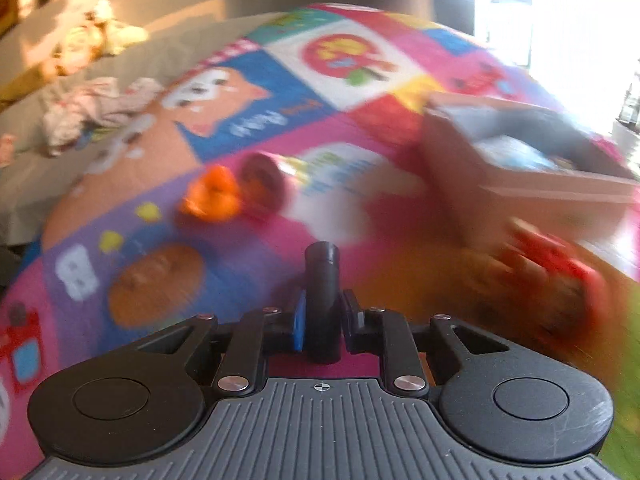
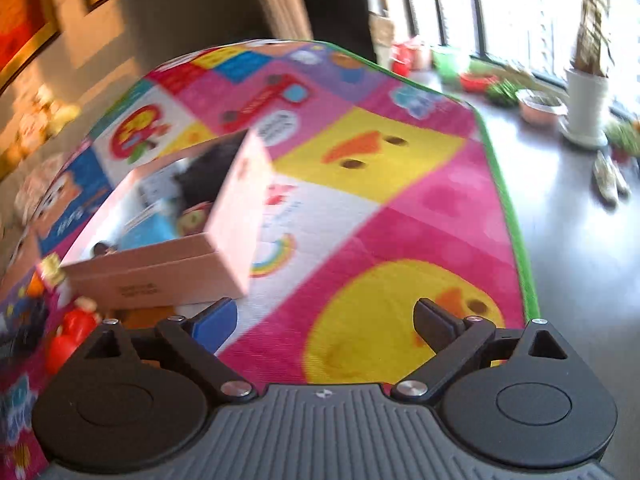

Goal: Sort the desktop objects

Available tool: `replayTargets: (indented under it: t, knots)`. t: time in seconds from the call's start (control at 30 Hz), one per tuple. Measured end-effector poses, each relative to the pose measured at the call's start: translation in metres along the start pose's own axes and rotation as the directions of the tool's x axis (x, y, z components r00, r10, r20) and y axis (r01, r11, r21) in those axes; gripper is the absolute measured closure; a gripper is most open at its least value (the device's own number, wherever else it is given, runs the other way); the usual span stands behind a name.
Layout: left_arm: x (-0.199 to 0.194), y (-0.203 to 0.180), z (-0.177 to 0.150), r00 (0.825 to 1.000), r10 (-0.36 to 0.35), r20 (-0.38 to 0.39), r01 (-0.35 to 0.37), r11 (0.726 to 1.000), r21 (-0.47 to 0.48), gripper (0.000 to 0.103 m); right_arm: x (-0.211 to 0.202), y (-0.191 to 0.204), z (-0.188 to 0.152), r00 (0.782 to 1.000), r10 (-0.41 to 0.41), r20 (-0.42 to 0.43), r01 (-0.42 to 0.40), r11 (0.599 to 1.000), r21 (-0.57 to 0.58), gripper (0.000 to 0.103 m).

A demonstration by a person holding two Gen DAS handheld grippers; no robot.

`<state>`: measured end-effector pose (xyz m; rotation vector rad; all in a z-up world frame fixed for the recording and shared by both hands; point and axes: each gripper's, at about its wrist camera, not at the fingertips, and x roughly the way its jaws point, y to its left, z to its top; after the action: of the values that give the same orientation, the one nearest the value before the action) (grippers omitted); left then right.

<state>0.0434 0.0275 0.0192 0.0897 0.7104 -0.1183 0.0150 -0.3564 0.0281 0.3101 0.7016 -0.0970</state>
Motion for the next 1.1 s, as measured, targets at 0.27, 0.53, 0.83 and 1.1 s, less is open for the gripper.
replayTargets:
  t: [0.27,0.53,0.83,1.1]
  knots:
    - [-0.037,-0.035,-0.036,0.995,-0.103,-0.015,0.104,0.991,0.088,0.060,0.008,0.002,-0.009,0.999,0.028,-0.026,-0.028,1.000,-0.003,0.005]
    - [-0.041,-0.014,-0.031,0.996,0.086,0.021,-0.088,0.989,0.117,0.027,0.008,0.015,-0.019,0.997,0.066,-0.033,-0.067,0.997,-0.027,0.002]
    - [-0.030,-0.011,-0.025,0.995,-0.091,-0.047,0.089,0.995,-0.045,0.026,0.009,0.020,-0.030,0.997,0.078,-0.021,-0.079,0.996,-0.042,0.000]
    - [-0.045,-0.025,-0.025,0.910,-0.411,-0.050,0.405,0.908,-0.105,0.017,0.007,0.020,-0.033,0.996,0.086,-0.010,-0.086,0.995,-0.041,0.000]
